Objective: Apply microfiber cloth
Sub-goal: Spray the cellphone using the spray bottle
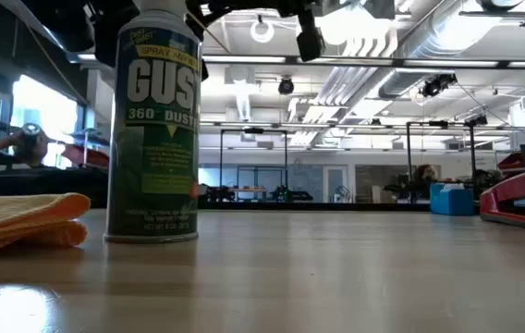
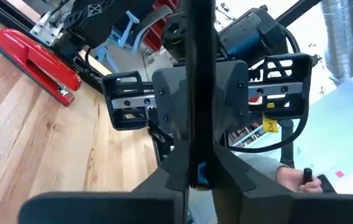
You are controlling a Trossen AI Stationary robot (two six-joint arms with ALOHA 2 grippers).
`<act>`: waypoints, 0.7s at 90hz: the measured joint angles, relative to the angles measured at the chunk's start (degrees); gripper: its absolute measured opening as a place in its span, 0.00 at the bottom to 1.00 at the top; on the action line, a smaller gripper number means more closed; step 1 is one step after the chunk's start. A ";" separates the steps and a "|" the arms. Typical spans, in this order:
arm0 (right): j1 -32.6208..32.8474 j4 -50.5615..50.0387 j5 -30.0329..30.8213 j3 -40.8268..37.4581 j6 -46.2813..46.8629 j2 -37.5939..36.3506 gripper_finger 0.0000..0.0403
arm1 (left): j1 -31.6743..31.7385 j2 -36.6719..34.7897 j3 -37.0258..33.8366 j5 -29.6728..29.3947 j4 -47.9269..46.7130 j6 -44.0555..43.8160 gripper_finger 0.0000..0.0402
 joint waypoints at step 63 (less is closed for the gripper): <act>7.21 1.01 7.42 -0.02 13.24 -7.57 0.37 | 0.16 -6.96 0.02 -0.13 0.04 8.61 0.04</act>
